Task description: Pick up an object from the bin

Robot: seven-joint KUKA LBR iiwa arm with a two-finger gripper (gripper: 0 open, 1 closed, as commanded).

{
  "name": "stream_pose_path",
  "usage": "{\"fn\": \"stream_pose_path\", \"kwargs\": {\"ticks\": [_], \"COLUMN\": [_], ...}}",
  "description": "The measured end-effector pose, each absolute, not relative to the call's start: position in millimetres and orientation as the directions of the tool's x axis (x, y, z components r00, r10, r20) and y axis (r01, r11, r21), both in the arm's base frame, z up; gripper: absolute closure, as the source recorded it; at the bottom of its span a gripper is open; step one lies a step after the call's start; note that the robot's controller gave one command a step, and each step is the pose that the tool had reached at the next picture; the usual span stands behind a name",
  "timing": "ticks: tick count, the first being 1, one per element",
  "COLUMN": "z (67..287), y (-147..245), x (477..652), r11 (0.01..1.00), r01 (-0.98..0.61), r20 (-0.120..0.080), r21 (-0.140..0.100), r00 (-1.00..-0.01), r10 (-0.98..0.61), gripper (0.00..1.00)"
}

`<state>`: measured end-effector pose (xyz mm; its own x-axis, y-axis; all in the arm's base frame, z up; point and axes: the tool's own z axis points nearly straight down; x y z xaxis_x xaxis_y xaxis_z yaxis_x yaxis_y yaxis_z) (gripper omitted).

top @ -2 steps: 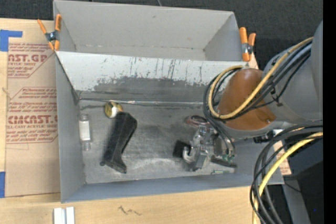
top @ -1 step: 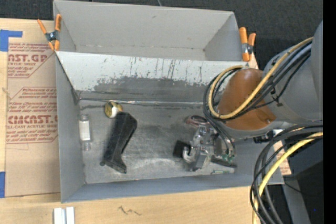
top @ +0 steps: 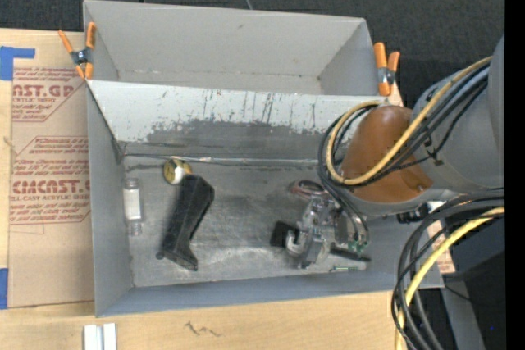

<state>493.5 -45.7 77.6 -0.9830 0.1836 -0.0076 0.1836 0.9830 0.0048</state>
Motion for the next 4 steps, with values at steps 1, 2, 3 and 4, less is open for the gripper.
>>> {"fn": "stream_pose_path", "kwargs": {"ticks": [1,2,3,4], "z": [87,91,99,117], "y": [-45,-45,-45,-45], "x": [492.7,492.9,491.0,490.6], "r11": [0.983,0.983,0.983,0.983], "r01": [0.182,0.182,0.182,0.182], "r20": [-0.002,-0.002,0.006,0.007], "r21": [0.003,0.002,0.001,0.001], "r00": [-0.983,-0.983,-0.983,-0.983], "r10": [0.182,0.182,0.182,0.182], "gripper": [1.0,1.0,1.0,1.0]}}
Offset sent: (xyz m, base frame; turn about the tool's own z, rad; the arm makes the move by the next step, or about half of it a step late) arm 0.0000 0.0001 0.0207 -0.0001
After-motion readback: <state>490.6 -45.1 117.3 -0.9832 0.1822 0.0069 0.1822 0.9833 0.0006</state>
